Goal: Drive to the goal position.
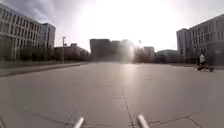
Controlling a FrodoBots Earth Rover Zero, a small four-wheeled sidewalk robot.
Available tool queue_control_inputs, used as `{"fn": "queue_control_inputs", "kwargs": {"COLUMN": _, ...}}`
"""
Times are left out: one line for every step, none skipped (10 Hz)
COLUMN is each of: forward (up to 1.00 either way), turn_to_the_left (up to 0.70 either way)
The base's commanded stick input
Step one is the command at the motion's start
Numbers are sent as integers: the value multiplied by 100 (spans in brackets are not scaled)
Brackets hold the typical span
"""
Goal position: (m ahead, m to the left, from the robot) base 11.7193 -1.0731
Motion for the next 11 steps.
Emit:
{"fn": "queue_control_inputs", "kwargs": {"forward": 100, "turn_to_the_left": 0}}
{"fn": "queue_control_inputs", "kwargs": {"forward": 100, "turn_to_the_left": 0}}
{"fn": "queue_control_inputs", "kwargs": {"forward": 100, "turn_to_the_left": 0}}
{"fn": "queue_control_inputs", "kwargs": {"forward": 100, "turn_to_the_left": 0}}
{"fn": "queue_control_inputs", "kwargs": {"forward": 100, "turn_to_the_left": 0}}
{"fn": "queue_control_inputs", "kwargs": {"forward": 100, "turn_to_the_left": 0}}
{"fn": "queue_control_inputs", "kwargs": {"forward": 100, "turn_to_the_left": 0}}
{"fn": "queue_control_inputs", "kwargs": {"forward": 100, "turn_to_the_left": 0}}
{"fn": "queue_control_inputs", "kwargs": {"forward": 100, "turn_to_the_left": 0}}
{"fn": "queue_control_inputs", "kwargs": {"forward": 100, "turn_to_the_left": 0}}
{"fn": "queue_control_inputs", "kwargs": {"forward": 100, "turn_to_the_left": 0}}
